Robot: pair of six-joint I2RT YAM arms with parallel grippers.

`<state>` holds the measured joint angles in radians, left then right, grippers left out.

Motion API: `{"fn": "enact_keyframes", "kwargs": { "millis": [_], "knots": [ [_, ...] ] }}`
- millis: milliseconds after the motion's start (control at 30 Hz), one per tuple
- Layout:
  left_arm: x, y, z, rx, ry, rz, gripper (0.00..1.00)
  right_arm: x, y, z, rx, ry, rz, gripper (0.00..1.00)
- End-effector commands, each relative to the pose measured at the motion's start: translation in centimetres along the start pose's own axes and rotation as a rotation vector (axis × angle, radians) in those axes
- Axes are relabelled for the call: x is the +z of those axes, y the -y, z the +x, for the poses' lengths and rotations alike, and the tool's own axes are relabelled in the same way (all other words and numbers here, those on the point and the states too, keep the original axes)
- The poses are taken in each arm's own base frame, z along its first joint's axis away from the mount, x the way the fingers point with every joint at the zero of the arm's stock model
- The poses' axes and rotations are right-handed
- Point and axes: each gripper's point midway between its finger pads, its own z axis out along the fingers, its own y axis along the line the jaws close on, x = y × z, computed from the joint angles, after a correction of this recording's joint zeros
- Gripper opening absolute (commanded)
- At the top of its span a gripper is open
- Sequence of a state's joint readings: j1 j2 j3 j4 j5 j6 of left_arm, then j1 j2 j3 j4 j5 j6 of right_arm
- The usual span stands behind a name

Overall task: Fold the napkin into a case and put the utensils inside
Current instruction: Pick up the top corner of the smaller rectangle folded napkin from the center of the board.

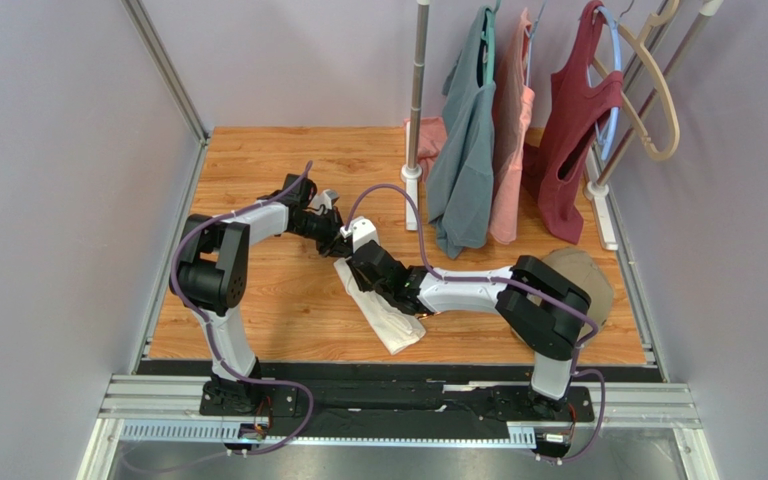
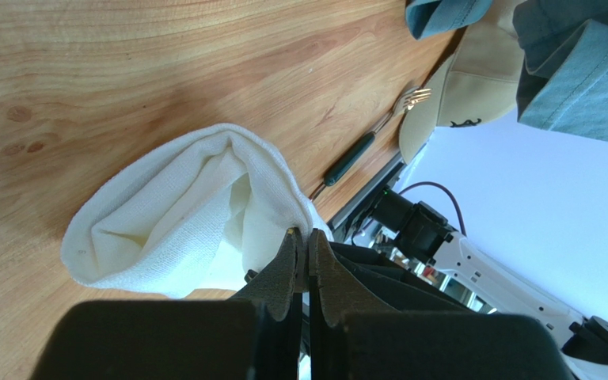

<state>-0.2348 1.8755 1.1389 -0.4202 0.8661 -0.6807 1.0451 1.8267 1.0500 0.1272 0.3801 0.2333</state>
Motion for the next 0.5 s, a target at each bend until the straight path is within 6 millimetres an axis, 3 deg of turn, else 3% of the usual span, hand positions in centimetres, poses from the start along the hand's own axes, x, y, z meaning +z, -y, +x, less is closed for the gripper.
{"fn": "enact_keyframes", "kwargs": {
  "millis": [0, 67, 100, 467],
  "knots": [
    [-0.82, 1.47, -0.35, 0.028, 0.029, 0.032, 0.00, 0.29, -0.19, -2.48, -0.007, 0.071, 0.040, 0.32],
    [-0.76, 1.51, -0.25, 0.027, 0.025, 0.036, 0.00, 0.45, -0.25, -2.30, -0.012, 0.068, 0.041, 0.28],
    [-0.83, 1.55, -0.29, 0.024, 0.027, 0.037, 0.00, 0.54, -0.15, -2.20, -0.013, 0.065, 0.045, 0.21],
    [-0.98, 1.84, -0.29, 0.022, 0.031, 0.041, 0.00, 0.87, 0.16, -1.78, -0.040, 0.088, 0.046, 0.04]
  ]
}}
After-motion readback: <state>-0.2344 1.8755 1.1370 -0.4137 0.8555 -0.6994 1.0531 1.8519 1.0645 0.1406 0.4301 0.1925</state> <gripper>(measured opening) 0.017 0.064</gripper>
